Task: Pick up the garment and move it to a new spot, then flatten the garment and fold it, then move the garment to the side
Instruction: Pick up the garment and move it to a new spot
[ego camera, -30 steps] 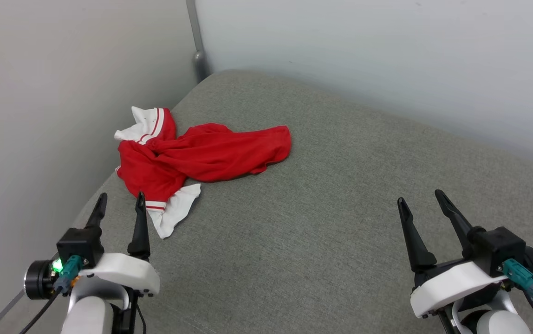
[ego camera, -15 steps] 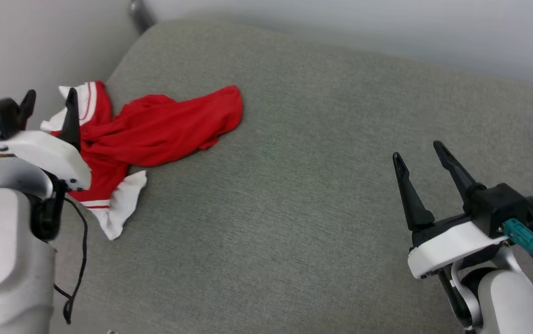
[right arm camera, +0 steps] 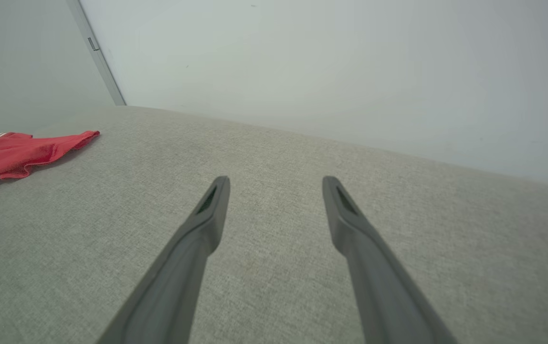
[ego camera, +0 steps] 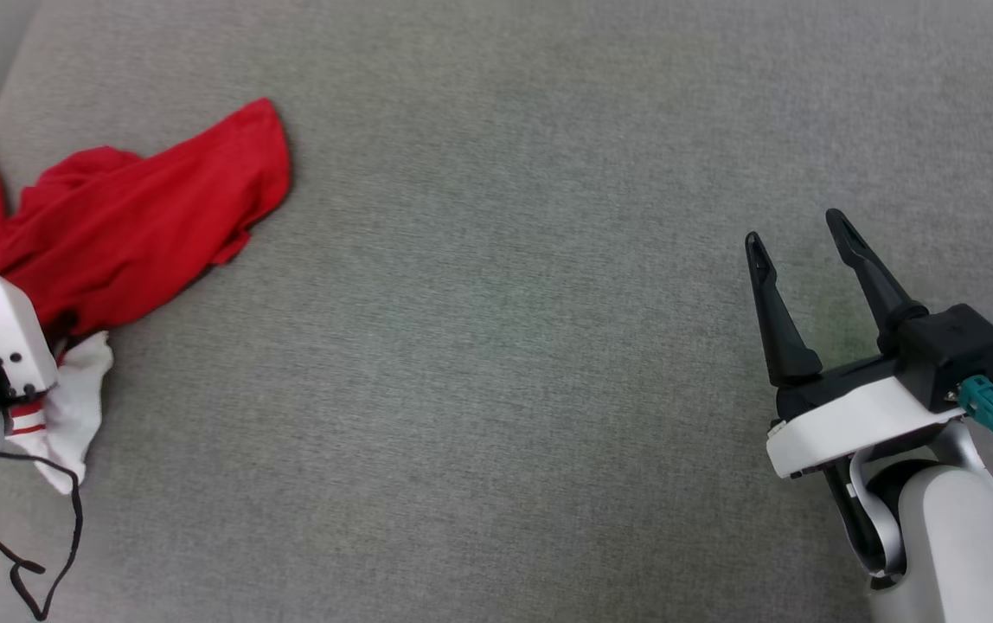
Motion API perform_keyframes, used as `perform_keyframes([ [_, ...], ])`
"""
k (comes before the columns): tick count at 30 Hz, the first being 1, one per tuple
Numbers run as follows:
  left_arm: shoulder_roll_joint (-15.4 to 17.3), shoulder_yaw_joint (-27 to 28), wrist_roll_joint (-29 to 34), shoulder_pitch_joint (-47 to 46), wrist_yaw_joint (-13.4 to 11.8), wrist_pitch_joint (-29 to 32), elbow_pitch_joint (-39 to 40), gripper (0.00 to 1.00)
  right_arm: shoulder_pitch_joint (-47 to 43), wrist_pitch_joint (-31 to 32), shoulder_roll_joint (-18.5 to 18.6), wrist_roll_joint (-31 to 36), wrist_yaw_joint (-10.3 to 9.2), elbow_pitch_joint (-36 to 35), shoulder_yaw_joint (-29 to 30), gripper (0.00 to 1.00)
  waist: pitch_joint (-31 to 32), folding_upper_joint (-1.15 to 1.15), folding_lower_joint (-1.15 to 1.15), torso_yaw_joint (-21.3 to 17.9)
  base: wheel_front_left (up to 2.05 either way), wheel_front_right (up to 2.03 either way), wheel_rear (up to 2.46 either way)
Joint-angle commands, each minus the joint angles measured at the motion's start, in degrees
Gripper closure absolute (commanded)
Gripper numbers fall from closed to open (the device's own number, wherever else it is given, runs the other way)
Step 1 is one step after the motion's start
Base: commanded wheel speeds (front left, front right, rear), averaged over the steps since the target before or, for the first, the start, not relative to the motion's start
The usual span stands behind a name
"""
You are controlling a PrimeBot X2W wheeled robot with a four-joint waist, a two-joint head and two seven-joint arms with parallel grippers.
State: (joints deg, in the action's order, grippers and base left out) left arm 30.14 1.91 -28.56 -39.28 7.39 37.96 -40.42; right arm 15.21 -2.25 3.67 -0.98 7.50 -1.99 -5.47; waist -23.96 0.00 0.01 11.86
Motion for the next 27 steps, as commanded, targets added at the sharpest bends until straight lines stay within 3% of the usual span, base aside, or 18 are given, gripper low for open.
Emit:
perform_keyframes([
  [1, 0.0, 0.0, -0.6, 0.1, 0.1, 0.8, -0.8, 0.0, 1.0, -0.4, -0.1, -0.1, -0.02, 0.1, -0.1, 0.0, -1.4, 0.0, -0.01, -1.2, 0.0, 0.0, 0.0],
  [8, -2.2, 0.2, -3.5, 1.3, -0.3, 3.4, -6.3, 0.0, 2.2, -0.3, -0.2, -0.2, -0.02, 0.2, -0.8, 0.0, -3.1, 0.0, -0.01, -2.0, 0.0, 0.0, 0.0],
  [9, -2.5, 0.2, -3.8, 1.5, -0.4, 3.3, -7.0, 0.54, 2.4, -0.3, -0.1, -0.2, -0.02, 0.1, -0.8, 0.0, -3.2, 0.0, -0.01, -2.0, 0.0, 0.0, 0.0],
  [11, -3.0, 0.4, -4.2, 1.5, -0.5, 3.0, -8.0, 1.0, 2.6, -0.2, 0.3, -0.4, -0.02, 0.3, -0.8, 0.0, -3.3, 0.0, -0.01, -2.0, 0.0, 0.0, 0.0],
  [21, 1.5, 0.1, -0.6, -3.0, -2.0, -6.4, -6.7, 1.0, 0.9, -0.5, 0.4, -1.0, -0.02, 1.2, 0.1, 0.0, 0.2, 0.0, -0.01, -0.9, 0.0, 0.0, 0.0],
  [27, 3.0, -1.3, 3.3, -6.1, -4.5, -15.2, -4.5, 1.0, -1.0, -1.0, -0.1, -1.4, -0.02, 1.7, 1.0, 0.0, 4.9, 0.0, -0.01, 0.2, 0.0, 0.0, 0.0],
])
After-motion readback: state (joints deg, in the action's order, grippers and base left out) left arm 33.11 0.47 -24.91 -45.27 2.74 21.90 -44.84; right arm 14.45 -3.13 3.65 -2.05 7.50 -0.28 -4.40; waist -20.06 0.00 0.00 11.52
